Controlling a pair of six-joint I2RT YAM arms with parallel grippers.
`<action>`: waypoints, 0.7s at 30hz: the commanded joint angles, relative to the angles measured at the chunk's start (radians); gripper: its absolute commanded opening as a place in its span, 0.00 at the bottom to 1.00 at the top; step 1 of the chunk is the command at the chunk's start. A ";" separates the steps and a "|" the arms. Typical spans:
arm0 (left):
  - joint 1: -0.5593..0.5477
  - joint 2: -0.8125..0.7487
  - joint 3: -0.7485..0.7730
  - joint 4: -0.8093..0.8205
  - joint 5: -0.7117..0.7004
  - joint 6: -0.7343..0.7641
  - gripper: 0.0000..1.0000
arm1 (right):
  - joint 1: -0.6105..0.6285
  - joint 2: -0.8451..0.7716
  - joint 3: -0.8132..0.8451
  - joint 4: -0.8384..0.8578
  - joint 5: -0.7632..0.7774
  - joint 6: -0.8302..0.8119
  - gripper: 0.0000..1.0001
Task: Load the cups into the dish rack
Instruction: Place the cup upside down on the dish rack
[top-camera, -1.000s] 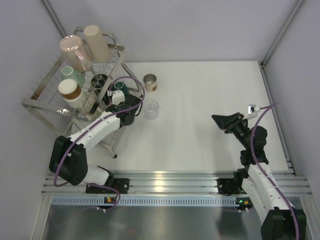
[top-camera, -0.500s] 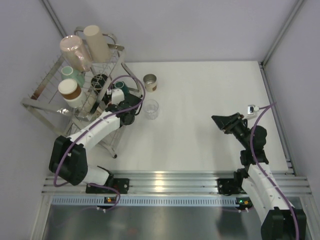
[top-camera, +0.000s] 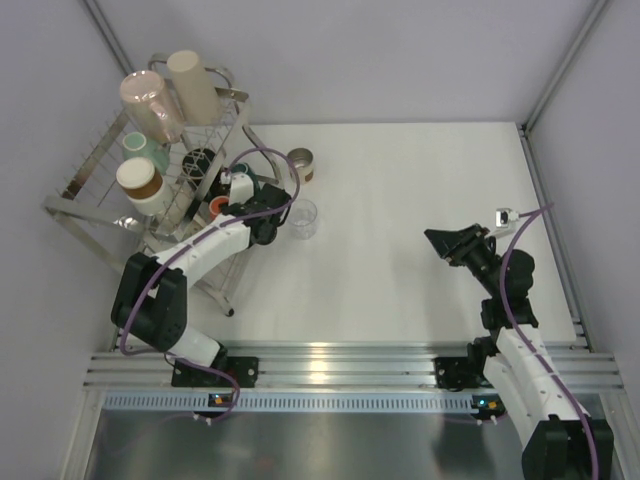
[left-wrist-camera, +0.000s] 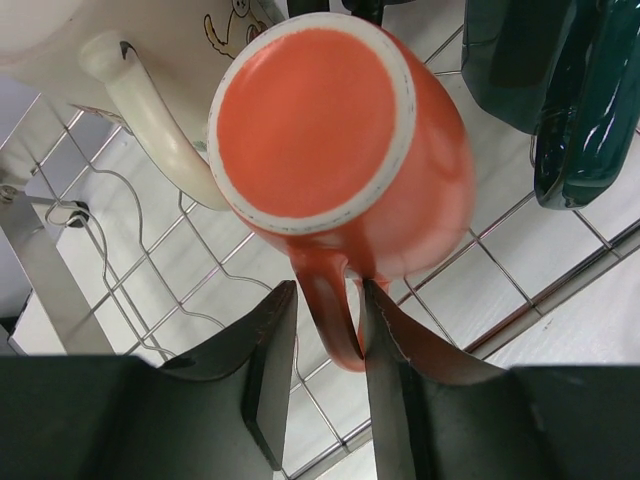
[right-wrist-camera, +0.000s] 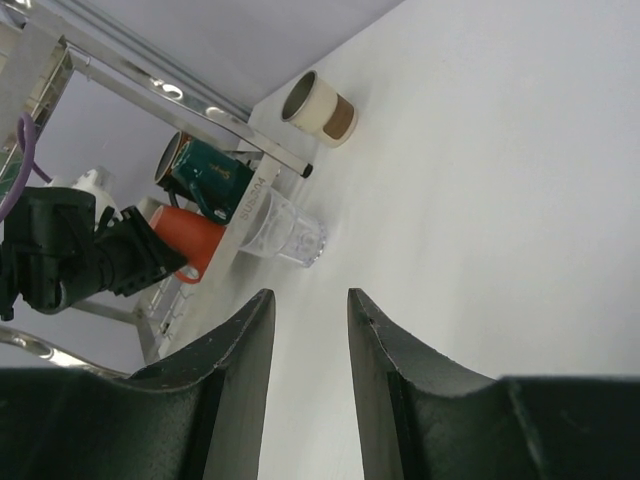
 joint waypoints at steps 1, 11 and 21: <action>0.004 0.006 0.027 0.045 -0.039 0.008 0.38 | 0.000 -0.010 0.048 0.003 0.012 -0.035 0.36; 0.004 0.027 0.076 0.050 -0.056 0.042 0.41 | 0.000 -0.027 0.062 -0.043 0.020 -0.062 0.36; 0.001 -0.060 0.065 0.042 0.059 0.049 0.49 | 0.000 -0.024 0.077 -0.075 0.023 -0.076 0.36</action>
